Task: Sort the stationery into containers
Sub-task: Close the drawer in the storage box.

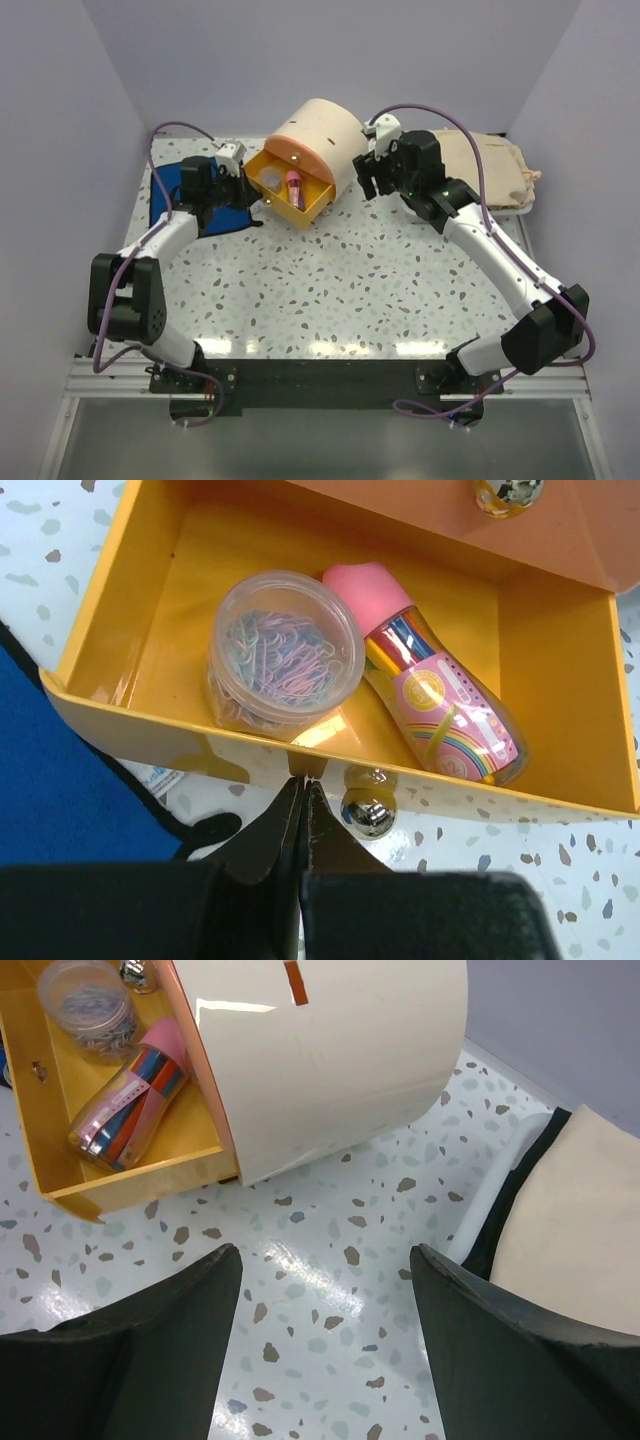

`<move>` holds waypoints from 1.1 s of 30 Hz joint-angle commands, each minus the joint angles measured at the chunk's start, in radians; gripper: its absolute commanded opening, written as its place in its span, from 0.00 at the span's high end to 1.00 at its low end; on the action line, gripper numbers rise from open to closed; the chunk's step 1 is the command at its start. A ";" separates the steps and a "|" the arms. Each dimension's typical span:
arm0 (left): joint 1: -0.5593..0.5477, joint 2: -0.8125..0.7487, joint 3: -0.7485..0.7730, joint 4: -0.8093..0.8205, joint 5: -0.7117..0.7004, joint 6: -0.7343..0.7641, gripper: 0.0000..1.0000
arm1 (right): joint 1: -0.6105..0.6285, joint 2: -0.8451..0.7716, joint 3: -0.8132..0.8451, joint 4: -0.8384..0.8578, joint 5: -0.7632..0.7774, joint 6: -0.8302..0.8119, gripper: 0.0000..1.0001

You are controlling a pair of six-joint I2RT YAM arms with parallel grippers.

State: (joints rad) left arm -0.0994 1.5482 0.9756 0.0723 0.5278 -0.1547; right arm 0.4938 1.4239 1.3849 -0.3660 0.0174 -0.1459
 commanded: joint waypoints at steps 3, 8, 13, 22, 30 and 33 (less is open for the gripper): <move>-0.028 0.090 0.124 0.107 0.011 -0.005 1.00 | -0.021 -0.017 -0.007 0.055 0.015 0.017 0.27; -0.065 0.153 0.198 0.112 0.015 -0.008 1.00 | -0.027 0.001 -0.003 0.065 0.013 0.011 0.27; -0.082 0.178 0.239 0.090 0.023 -0.011 1.00 | -0.029 0.007 -0.006 0.068 0.007 0.009 0.27; -0.083 0.082 0.170 0.035 -0.020 0.014 1.00 | -0.153 0.177 0.112 0.177 0.030 0.089 0.28; -0.085 0.035 0.123 0.024 -0.003 0.037 1.00 | -0.175 0.478 0.422 0.243 -0.014 0.120 0.33; -0.088 0.026 0.112 0.020 0.000 0.047 1.00 | -0.173 0.566 0.517 0.274 -0.002 0.126 0.33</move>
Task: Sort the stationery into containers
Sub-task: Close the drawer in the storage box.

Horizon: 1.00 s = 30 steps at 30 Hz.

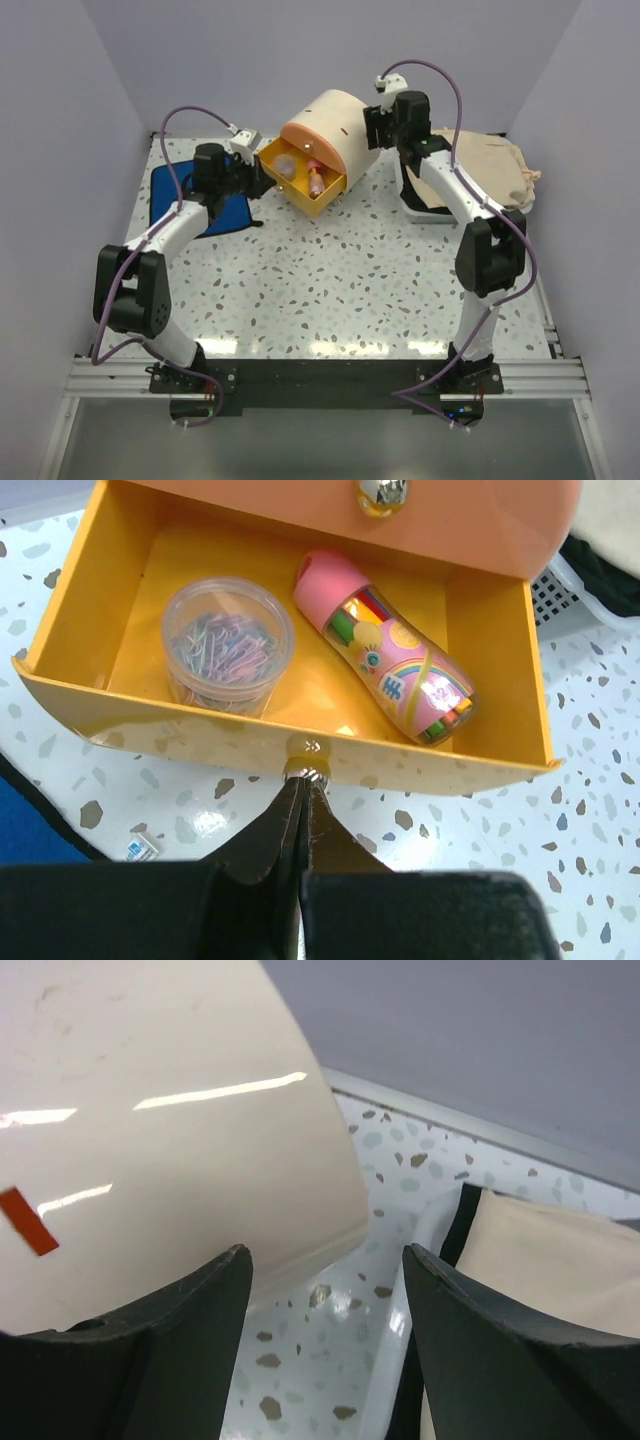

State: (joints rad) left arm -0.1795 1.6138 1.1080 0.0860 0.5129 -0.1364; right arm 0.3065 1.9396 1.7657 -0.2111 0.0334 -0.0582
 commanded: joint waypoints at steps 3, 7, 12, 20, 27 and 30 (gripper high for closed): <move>-0.020 -0.045 -0.023 -0.005 0.016 0.050 1.00 | 0.013 0.128 0.221 0.137 0.008 0.038 0.33; -0.060 -0.042 -0.030 -0.014 0.010 0.075 1.00 | 0.014 0.203 0.319 0.150 0.010 0.043 0.33; -0.107 0.009 0.010 -0.005 0.004 0.092 1.00 | 0.014 0.268 0.374 0.148 -0.009 0.051 0.33; -0.156 0.135 0.124 0.008 0.001 0.092 1.00 | 0.019 0.311 0.364 0.131 -0.066 0.095 0.33; -0.178 0.199 0.208 0.020 -0.004 0.080 1.00 | 0.032 0.318 0.318 0.096 -0.105 0.084 0.33; -0.178 0.221 0.236 0.024 -0.016 0.081 1.00 | 0.039 0.314 0.295 0.090 -0.122 0.086 0.34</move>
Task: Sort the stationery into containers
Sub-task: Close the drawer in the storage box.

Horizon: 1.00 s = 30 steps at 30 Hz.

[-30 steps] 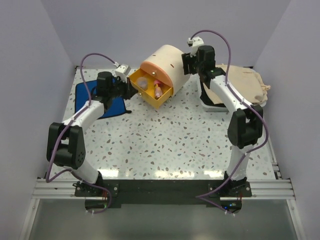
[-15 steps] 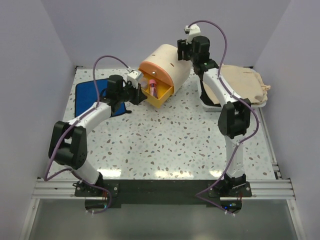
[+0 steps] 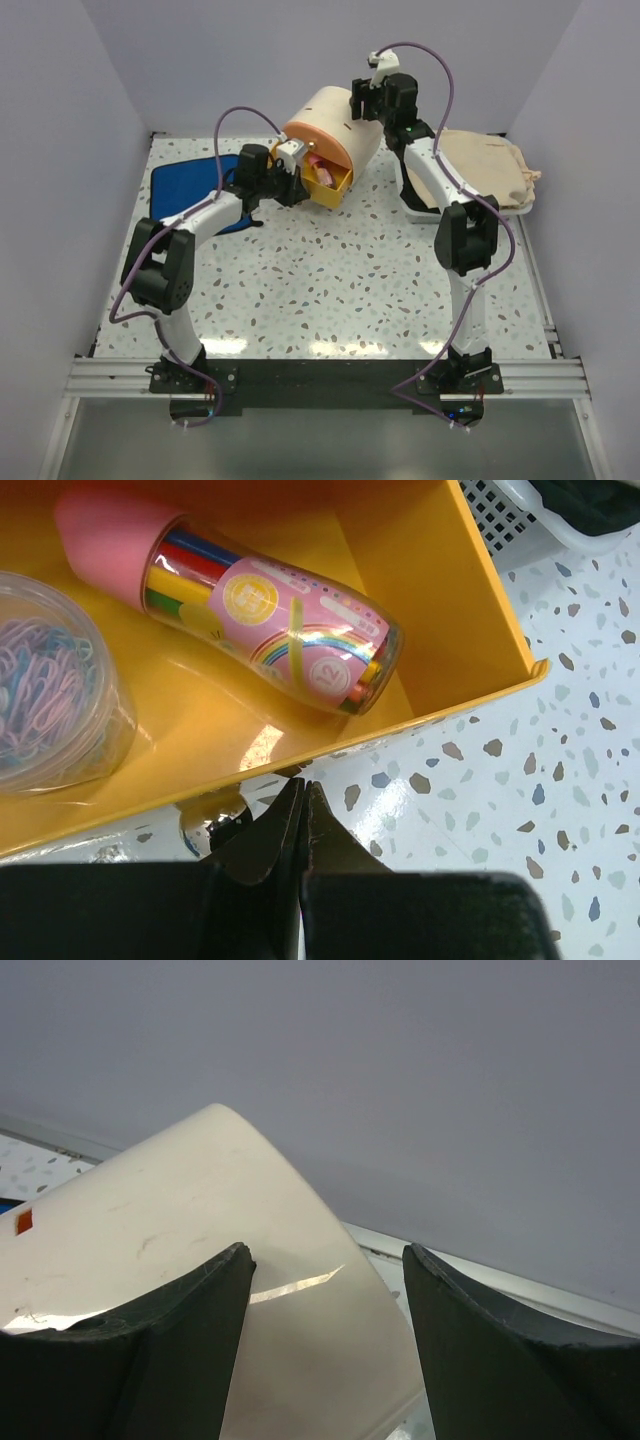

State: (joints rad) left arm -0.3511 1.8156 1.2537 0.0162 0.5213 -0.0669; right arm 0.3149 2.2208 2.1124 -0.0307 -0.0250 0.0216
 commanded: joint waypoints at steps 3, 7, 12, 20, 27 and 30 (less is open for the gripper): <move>-0.006 0.034 0.118 0.093 -0.040 0.015 1.00 | 0.038 0.028 -0.069 -0.100 -0.079 0.008 0.34; -0.006 0.025 0.144 0.090 -0.064 0.016 1.00 | 0.049 0.020 -0.098 -0.107 -0.087 0.001 0.34; -0.009 0.001 0.153 0.088 -0.073 0.019 1.00 | 0.067 0.027 -0.117 -0.118 -0.110 0.000 0.34; -0.017 -0.015 0.147 0.080 -0.061 0.018 1.00 | 0.081 0.025 -0.095 -0.008 -0.210 0.066 0.35; -0.019 -0.012 0.151 0.077 -0.064 0.021 1.00 | 0.127 0.126 0.061 -0.012 -0.280 0.058 0.35; -0.019 -0.007 0.159 0.071 -0.070 0.030 1.00 | 0.141 0.158 0.086 -0.032 -0.271 0.058 0.35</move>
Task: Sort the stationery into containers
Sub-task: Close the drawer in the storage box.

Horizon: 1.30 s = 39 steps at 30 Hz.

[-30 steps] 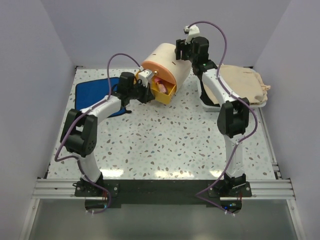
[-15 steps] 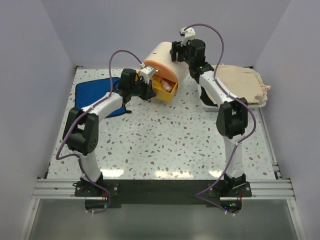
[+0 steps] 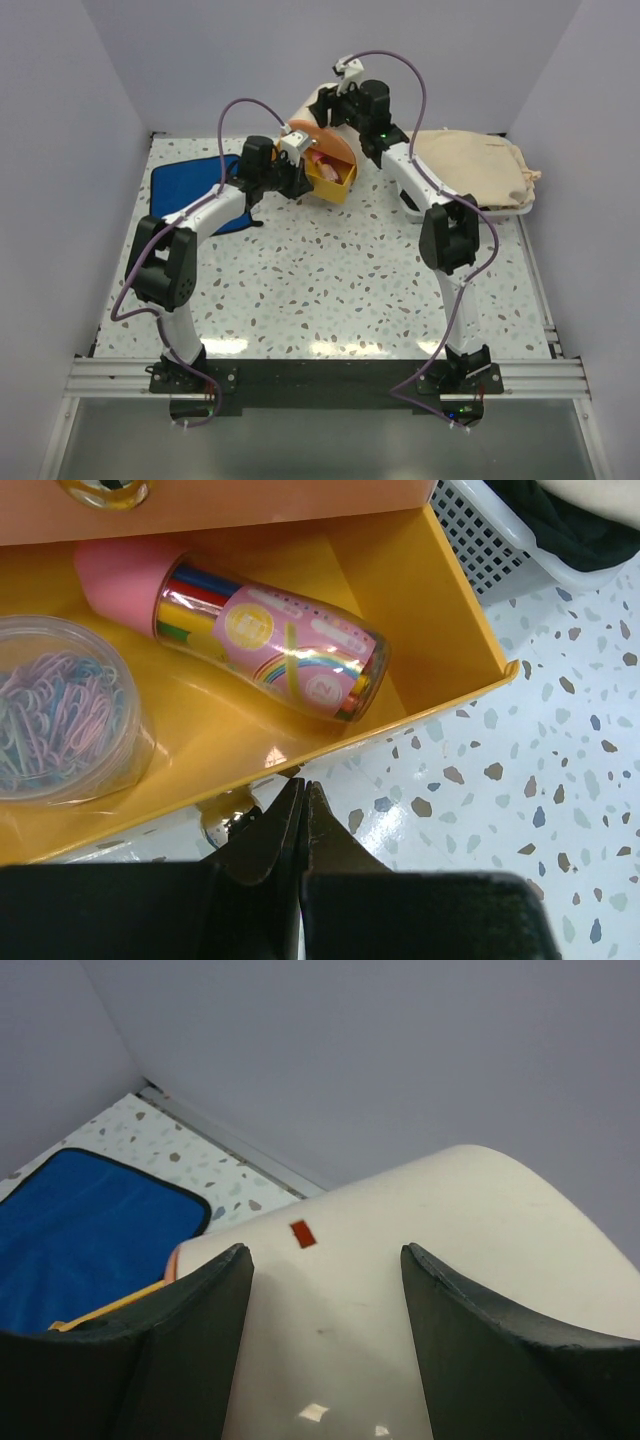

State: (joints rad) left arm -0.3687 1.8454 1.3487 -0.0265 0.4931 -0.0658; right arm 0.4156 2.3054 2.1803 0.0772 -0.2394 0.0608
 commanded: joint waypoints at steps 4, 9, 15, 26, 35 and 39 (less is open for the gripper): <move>-0.001 -0.038 0.067 0.109 -0.048 0.037 1.00 | 0.048 0.083 0.000 -0.157 -0.044 0.020 0.34; -0.001 -0.019 0.066 0.137 -0.077 0.038 1.00 | 0.046 0.055 -0.089 -0.171 -0.040 0.022 0.35; -0.001 0.052 0.124 0.175 -0.087 0.034 1.00 | 0.048 0.026 -0.151 -0.172 -0.055 0.045 0.35; -0.013 0.037 0.130 0.191 -0.079 0.015 1.00 | 0.046 0.015 -0.097 -0.133 -0.052 0.093 0.35; -0.018 -0.092 0.007 0.160 -0.062 0.018 1.00 | 0.018 0.068 0.053 -0.039 0.011 0.120 0.35; -0.016 -0.140 -0.017 0.131 -0.067 0.058 1.00 | 0.017 0.115 0.108 -0.048 0.072 0.088 0.35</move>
State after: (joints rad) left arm -0.3866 1.8027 1.3525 0.0521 0.4400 -0.0566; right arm 0.4412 2.3516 2.2322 0.1184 -0.2497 0.1436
